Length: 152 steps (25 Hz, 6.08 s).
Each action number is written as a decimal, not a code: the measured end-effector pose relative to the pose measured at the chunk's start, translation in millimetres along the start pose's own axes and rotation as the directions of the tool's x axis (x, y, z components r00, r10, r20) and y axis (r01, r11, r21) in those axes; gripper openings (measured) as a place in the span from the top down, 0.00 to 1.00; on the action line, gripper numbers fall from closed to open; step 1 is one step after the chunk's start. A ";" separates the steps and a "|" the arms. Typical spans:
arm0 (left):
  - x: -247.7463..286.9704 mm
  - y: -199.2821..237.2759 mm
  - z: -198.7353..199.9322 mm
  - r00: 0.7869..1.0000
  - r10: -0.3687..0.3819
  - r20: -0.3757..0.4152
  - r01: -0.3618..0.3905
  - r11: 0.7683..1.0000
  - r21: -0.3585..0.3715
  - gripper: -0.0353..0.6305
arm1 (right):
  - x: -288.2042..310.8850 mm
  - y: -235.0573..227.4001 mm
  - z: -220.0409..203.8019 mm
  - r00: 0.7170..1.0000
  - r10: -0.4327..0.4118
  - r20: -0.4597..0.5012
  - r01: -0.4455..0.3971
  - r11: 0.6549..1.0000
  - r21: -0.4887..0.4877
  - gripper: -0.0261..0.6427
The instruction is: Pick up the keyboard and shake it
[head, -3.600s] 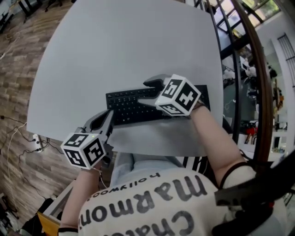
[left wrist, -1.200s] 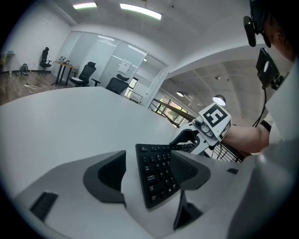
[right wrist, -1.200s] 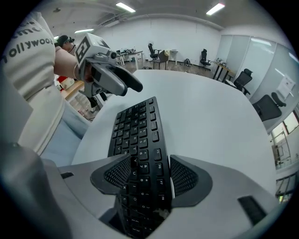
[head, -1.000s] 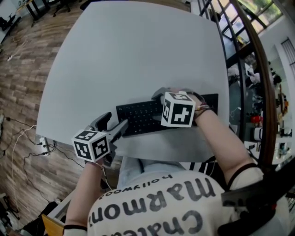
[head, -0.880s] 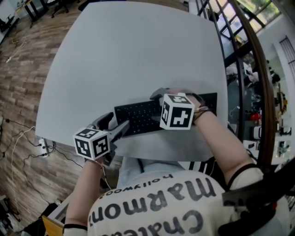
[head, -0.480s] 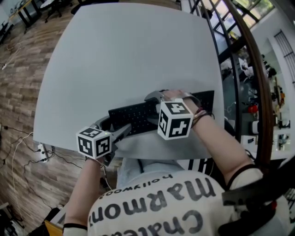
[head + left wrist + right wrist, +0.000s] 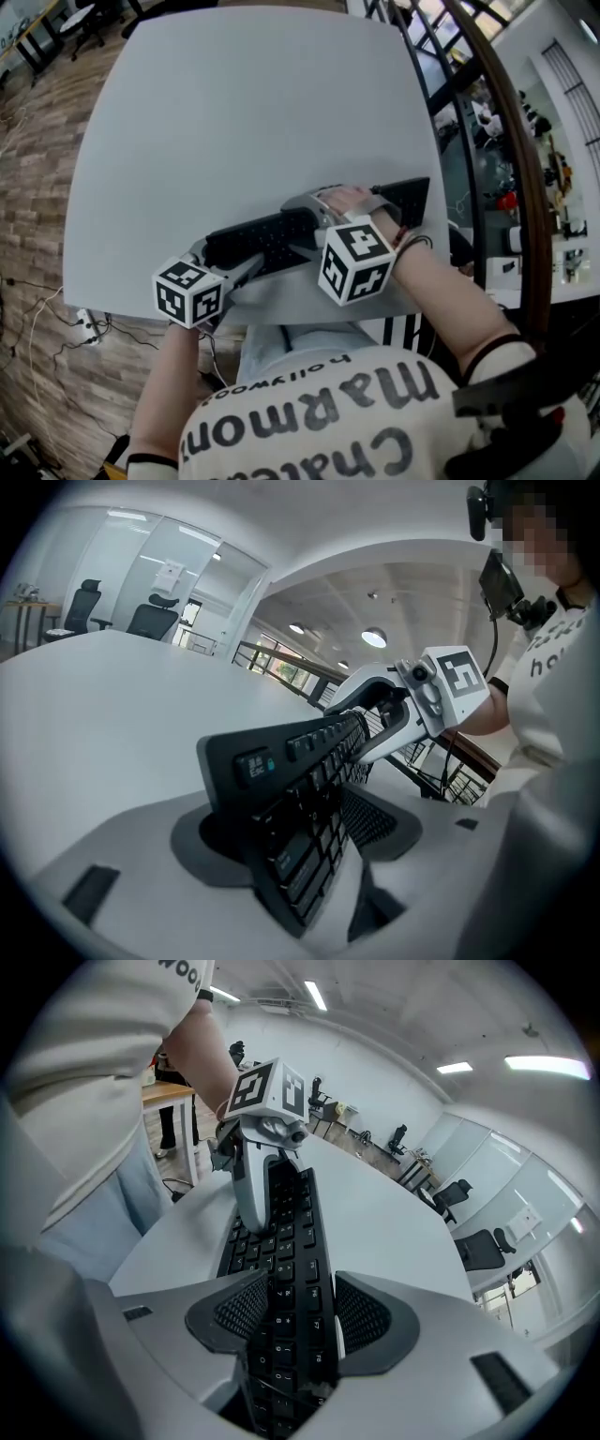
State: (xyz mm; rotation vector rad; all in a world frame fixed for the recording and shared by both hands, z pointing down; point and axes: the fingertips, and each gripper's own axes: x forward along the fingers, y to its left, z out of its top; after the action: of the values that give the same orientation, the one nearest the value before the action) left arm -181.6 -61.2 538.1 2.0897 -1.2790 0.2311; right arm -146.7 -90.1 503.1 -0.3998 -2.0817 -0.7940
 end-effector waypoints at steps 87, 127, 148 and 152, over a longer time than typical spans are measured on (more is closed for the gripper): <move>-19.9 -24.3 24.5 0.975 -0.133 -0.178 0.136 0.991 0.006 0.76 | -131.4 -36.0 -263.6 0.989 -0.136 -0.061 0.114 0.430 0.895 0.60; -184.8 -173.7 319.3 0.870 0.103 0.482 -0.487 0.025 0.873 0.79 | -406.4 -195.4 -113.3 0.394 -0.905 0.158 0.437 0.336 0.834 0.62; -184.2 -179.8 327.0 0.857 0.024 0.515 -0.509 -0.122 0.852 0.81 | -411.6 -196.2 -112.5 0.307 -0.931 0.197 0.411 0.317 0.855 0.62; -181.0 -178.1 325.1 0.858 0.019 0.514 -0.507 -0.133 0.851 0.80 | -408.7 -197.0 -114.8 0.305 -0.934 0.186 0.411 0.306 0.859 0.62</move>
State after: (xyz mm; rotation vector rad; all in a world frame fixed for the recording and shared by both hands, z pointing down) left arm -183.0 -79.0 126.0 3.0948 -2.1862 1.6055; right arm 57.4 -312.1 145.2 1.0316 -3.1366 -0.2268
